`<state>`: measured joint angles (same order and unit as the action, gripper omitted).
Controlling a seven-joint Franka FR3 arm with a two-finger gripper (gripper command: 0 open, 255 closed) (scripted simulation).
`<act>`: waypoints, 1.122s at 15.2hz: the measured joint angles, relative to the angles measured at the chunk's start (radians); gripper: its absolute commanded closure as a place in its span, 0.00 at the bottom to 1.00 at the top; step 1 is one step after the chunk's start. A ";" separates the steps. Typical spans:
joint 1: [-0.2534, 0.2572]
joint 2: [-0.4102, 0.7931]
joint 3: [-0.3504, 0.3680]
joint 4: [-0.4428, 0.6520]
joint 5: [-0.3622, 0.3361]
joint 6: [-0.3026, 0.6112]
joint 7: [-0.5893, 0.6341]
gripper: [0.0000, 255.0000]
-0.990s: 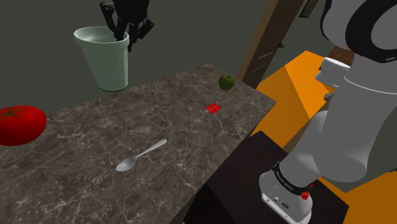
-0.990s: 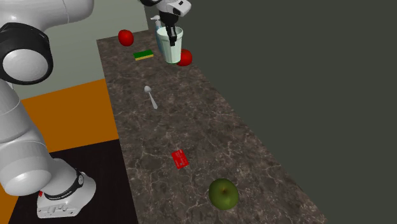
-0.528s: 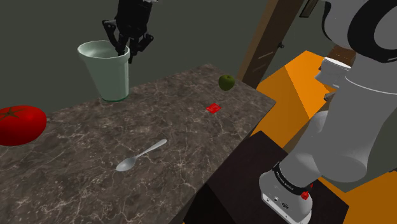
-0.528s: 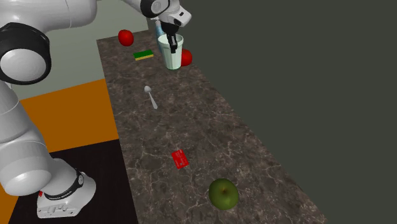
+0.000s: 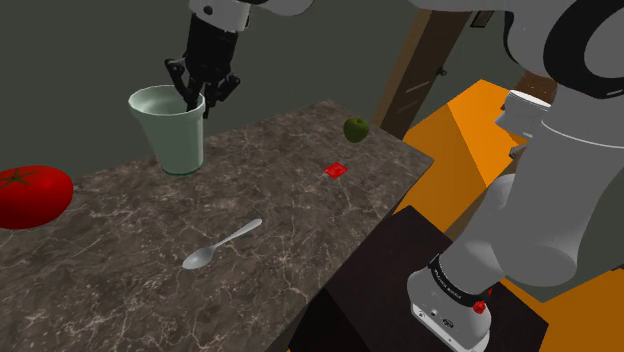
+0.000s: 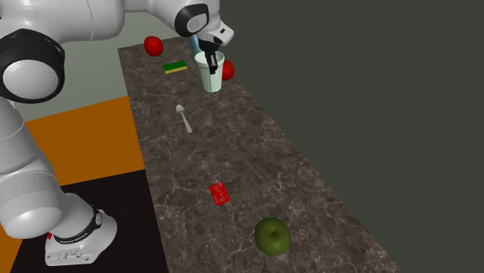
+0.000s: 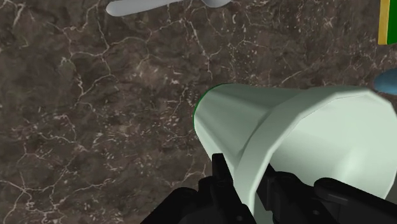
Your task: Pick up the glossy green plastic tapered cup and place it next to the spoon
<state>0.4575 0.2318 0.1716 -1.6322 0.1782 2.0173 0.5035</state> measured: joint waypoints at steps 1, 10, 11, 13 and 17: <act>0.001 -0.004 0.001 -0.018 0.001 0.014 -0.001 1.00; 0.002 0.021 0.002 -0.107 0.008 0.126 -0.022 1.00; 0.002 0.027 0.002 -0.110 0.008 0.136 -0.024 1.00; 0.003 0.033 0.002 -0.130 0.010 0.160 -0.028 1.00; 0.003 0.051 0.002 -0.158 0.013 0.207 -0.038 1.00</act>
<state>0.4605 0.2831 0.1739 -1.7905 0.1908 2.2240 0.4660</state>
